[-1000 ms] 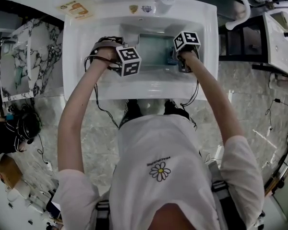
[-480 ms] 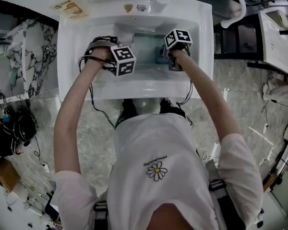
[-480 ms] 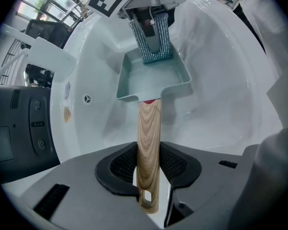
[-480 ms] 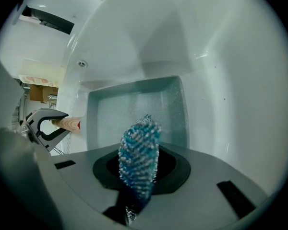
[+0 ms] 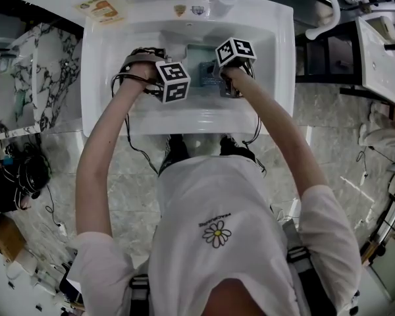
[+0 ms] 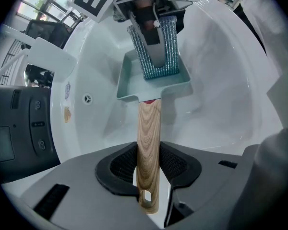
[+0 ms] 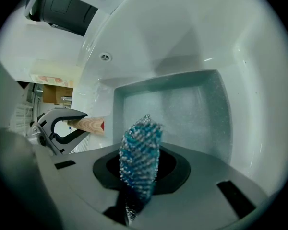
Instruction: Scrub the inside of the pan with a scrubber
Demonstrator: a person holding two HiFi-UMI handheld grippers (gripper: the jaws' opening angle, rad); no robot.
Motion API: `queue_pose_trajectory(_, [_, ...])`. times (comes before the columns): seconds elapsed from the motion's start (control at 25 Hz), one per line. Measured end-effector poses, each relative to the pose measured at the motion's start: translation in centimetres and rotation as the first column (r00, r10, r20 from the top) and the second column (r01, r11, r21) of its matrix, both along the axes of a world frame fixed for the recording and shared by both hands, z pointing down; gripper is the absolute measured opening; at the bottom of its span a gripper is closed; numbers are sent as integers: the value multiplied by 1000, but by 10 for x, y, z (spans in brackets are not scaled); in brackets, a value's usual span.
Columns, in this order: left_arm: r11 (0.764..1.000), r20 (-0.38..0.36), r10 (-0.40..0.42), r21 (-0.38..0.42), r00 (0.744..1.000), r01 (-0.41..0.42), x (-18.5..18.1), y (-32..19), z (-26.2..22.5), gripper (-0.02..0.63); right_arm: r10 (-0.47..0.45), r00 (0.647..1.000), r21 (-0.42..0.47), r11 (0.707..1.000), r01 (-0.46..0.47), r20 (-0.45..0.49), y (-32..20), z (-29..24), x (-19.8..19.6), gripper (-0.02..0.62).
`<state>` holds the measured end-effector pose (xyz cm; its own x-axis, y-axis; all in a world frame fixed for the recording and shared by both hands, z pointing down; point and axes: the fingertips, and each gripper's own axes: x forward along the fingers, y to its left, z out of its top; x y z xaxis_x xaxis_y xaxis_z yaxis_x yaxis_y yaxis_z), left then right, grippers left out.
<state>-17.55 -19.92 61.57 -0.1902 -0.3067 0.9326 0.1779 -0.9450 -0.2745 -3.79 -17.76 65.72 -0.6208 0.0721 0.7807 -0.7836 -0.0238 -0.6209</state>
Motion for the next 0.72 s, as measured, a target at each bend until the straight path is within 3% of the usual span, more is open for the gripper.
queue_pose_trajectory(0.72, [1000,-4,5,-4,1000,-5,1,0,-1,137,0,995,2,1000,0,99,0,-17,-44,60])
